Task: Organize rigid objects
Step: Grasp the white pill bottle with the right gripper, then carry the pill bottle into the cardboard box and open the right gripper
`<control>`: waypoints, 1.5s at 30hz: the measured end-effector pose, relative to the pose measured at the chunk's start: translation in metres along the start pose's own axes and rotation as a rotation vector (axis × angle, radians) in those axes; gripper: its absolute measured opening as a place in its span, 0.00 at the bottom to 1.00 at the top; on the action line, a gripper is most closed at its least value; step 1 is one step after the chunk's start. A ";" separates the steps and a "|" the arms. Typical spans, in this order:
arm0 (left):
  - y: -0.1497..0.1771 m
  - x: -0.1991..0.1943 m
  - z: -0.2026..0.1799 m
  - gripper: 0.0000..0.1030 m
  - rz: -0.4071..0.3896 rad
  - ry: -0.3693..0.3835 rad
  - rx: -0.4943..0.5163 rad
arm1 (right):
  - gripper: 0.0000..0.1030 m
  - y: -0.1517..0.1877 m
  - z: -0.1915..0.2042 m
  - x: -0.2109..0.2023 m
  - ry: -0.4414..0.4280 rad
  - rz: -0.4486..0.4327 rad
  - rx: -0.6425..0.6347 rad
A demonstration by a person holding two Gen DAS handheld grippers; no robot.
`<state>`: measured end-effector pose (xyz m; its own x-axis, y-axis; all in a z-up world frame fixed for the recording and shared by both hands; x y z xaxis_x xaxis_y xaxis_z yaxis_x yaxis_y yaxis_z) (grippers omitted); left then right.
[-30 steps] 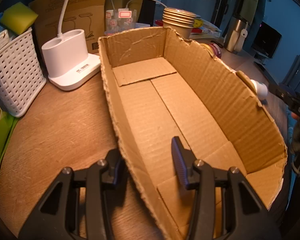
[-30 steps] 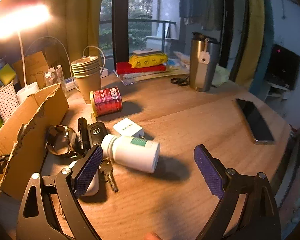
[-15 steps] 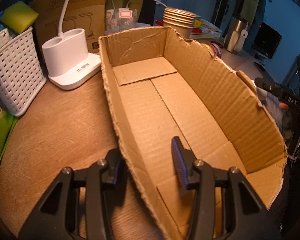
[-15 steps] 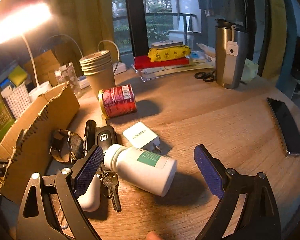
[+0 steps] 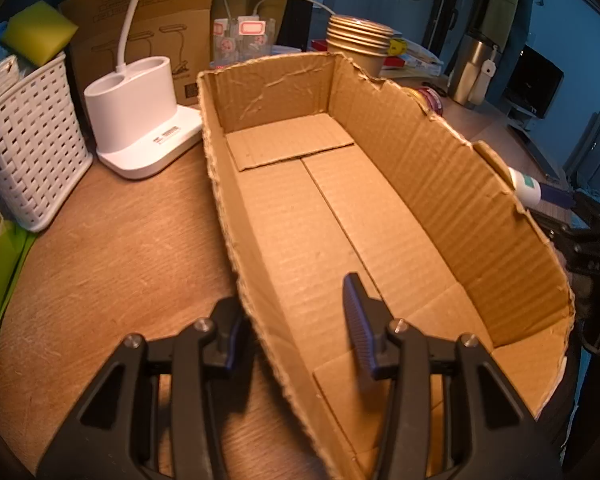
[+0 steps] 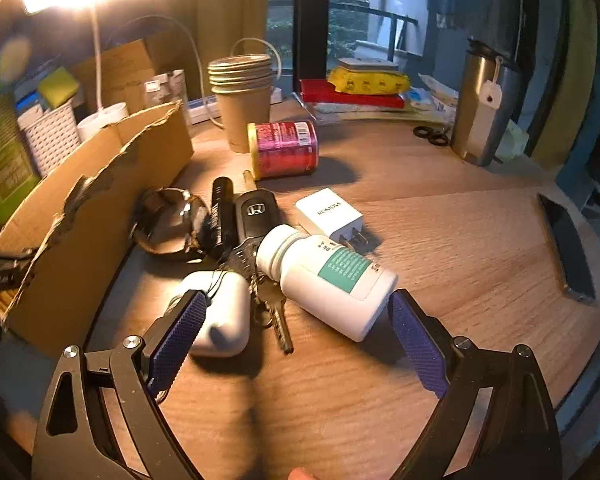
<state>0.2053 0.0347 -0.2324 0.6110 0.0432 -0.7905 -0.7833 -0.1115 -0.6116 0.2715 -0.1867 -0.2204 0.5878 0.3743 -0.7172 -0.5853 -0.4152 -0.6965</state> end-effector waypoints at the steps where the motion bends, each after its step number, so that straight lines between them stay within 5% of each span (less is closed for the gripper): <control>1: 0.000 0.000 0.000 0.45 0.000 0.000 0.000 | 0.92 -0.003 -0.004 -0.001 0.049 -0.006 -0.034; 4: 0.000 0.000 0.000 0.45 0.000 0.000 -0.003 | 0.92 -0.016 -0.017 0.003 0.101 -0.028 -0.097; 12: 0.000 0.000 0.000 0.45 0.000 0.000 -0.003 | 0.91 -0.016 -0.028 0.040 0.006 0.052 -0.111; 15: 0.000 0.000 0.000 0.45 0.000 0.001 -0.004 | 0.64 -0.016 -0.025 0.039 0.000 0.044 -0.103; 22: 0.000 0.000 0.000 0.45 0.000 0.001 -0.004 | 0.49 -0.013 -0.013 0.034 0.023 0.039 -0.119; 30: 0.000 0.000 0.000 0.47 0.000 -0.001 -0.003 | 0.48 -0.030 0.000 0.005 -0.001 -0.045 -0.083; 45: 0.000 -0.001 0.000 0.48 0.000 -0.003 -0.007 | 0.48 -0.076 0.098 -0.061 -0.122 -0.232 -0.157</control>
<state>0.2046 0.0346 -0.2323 0.6109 0.0458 -0.7904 -0.7824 -0.1183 -0.6115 0.2257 -0.0965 -0.1261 0.6185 0.5674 -0.5436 -0.3440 -0.4263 -0.8366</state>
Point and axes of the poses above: each gripper's, at about its wrist camera, not at the fingertips, and x roughly the way its jaws point, z to its left, y to its underside, the point moved 10 cm from there along x, roughly the way its jaws point, and after that the axes turned 7 degrees about -y, right-handed, at the moved point
